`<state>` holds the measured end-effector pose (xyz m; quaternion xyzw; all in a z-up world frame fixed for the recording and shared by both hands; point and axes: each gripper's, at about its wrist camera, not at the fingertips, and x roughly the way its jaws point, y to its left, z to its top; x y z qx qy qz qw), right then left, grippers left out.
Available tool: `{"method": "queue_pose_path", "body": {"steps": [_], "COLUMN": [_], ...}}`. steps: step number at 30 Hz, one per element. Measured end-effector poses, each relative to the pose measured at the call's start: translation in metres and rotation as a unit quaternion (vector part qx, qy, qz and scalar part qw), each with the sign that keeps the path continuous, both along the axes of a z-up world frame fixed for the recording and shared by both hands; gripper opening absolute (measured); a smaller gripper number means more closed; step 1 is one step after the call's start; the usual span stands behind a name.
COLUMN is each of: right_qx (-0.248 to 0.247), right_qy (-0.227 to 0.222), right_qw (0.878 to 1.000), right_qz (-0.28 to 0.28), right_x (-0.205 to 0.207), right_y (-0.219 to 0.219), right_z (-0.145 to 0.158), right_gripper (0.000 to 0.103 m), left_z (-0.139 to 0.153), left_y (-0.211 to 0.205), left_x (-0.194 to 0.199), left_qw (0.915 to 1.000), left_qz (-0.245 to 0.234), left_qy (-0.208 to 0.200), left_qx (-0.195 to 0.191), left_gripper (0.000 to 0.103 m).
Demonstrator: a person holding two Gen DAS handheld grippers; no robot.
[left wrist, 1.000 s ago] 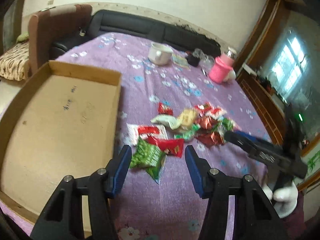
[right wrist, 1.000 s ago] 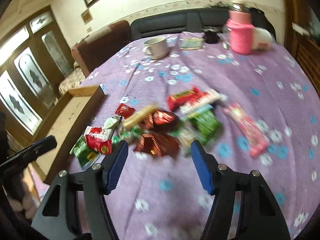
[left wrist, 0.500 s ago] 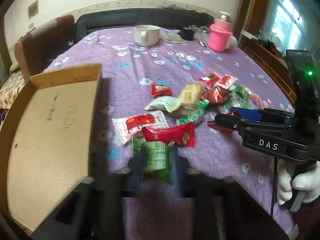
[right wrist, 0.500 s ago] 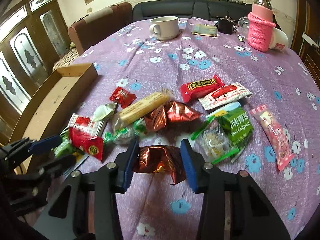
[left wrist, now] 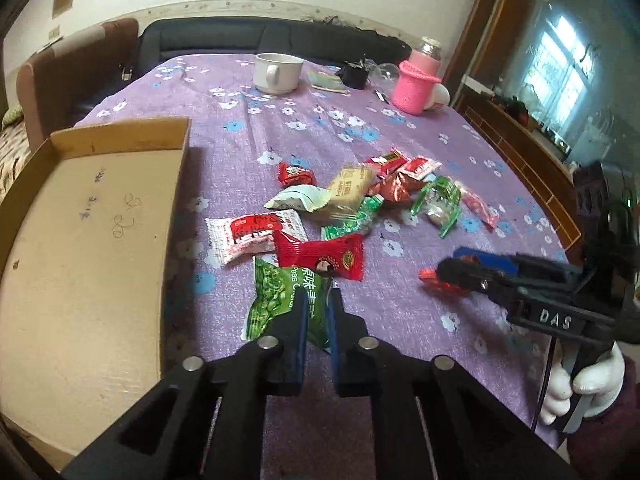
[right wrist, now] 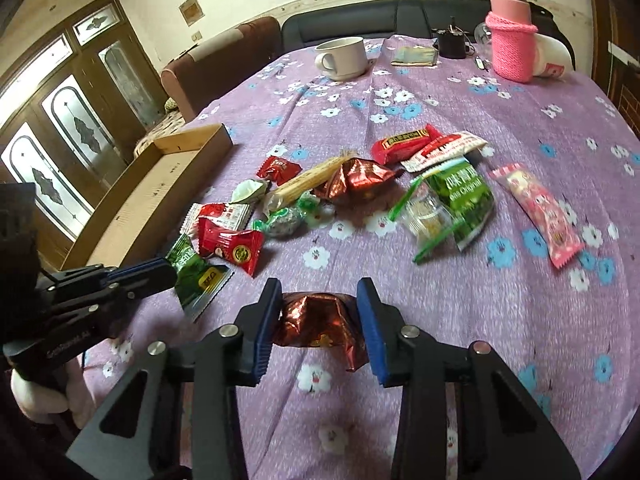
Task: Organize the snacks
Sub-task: 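Grasp the green pea snack bag with the left gripper while the right gripper grasps a red-brown foil candy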
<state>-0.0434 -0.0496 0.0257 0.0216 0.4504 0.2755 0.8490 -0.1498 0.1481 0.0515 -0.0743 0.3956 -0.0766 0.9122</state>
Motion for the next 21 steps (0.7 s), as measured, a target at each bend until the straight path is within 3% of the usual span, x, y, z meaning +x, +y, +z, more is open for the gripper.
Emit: {"method": "queue_pose_path", "body": {"steps": [1,3,4,11,13,14,21], "right_qx": [0.001,0.003,0.003,0.011,0.011,0.011,0.0], "right_qy": [0.002,0.003,0.003,0.005,0.006,0.005,-0.015], "right_qw": [1.0,1.0,1.0,1.0,1.0,1.0,1.0], "right_qz": [-0.002,-0.003,-0.003,-0.005,-0.004,-0.003,0.009], "right_x": [-0.002,-0.004,-0.004,-0.004,-0.004,-0.004,-0.015], "right_y": [-0.002,-0.004,-0.004,-0.005,-0.005,-0.005,-0.002], "right_z": [-0.001,-0.002,-0.002,-0.003,-0.003,-0.003,0.0], "right_gripper": [0.041,0.041,0.041,0.041,0.041,0.041,0.036], "left_z": [0.001,0.003,0.004,-0.015,-0.028,-0.024,-0.007], "left_y": [0.001,-0.001,-0.001,-0.026,-0.035,-0.036,-0.015], "left_x": [0.0,0.0,0.0,0.026,0.031,0.029,0.007], "left_qw": [1.0,0.9995,0.9992,0.994,0.991,0.9915,0.9991], "left_qz": [0.007,0.024,0.024,-0.016,-0.029,-0.027,-0.001], "left_qy": [0.0,-0.006,-0.01,0.028,0.052,0.042,0.021], "left_qx": [0.002,0.022,0.03,0.105,0.119,0.12,0.038], "left_gripper": [0.042,0.075,0.076,0.076,0.048,0.046,0.044]}}
